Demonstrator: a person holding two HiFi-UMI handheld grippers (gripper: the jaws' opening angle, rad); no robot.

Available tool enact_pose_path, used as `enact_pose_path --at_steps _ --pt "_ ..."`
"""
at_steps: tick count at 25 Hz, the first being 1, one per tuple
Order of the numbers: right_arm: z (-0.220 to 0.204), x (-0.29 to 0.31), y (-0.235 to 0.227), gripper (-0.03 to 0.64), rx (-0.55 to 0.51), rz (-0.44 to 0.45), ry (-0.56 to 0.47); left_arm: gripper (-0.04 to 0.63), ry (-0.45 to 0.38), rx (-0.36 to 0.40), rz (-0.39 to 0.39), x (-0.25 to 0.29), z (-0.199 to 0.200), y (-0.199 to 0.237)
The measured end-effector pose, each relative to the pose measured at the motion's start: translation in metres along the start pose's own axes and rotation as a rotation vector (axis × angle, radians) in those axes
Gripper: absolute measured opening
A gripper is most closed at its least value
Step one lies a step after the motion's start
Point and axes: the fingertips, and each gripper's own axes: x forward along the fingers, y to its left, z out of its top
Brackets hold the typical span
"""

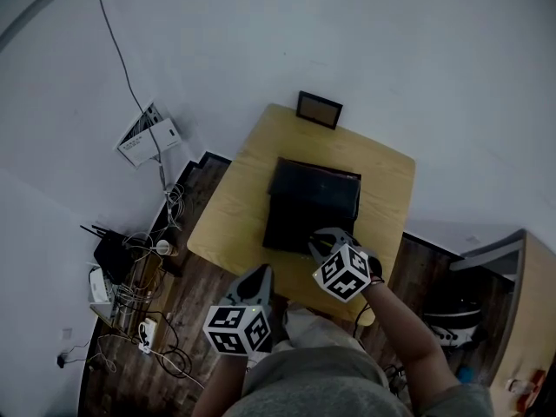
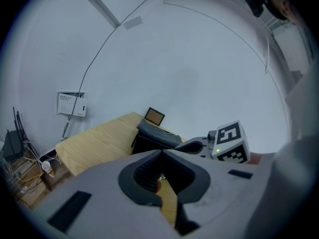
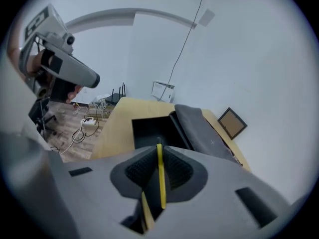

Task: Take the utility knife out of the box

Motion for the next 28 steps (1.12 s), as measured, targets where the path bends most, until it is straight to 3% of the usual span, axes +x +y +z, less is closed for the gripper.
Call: enact_pose_path --at_steps 14,28 --pt "0.029 -0.107 0.06 0.037 0.15 -0.151 -0.259 0.005 -0.067 0.026 -0.002 -0.076 -0.032 -0.026" --pt "0.036 -0.183 0.127 0.037 0.297 -0.198 -0.436 0.005 -0.116 0.034 -0.014 -0.14 -0.064 -0.053"
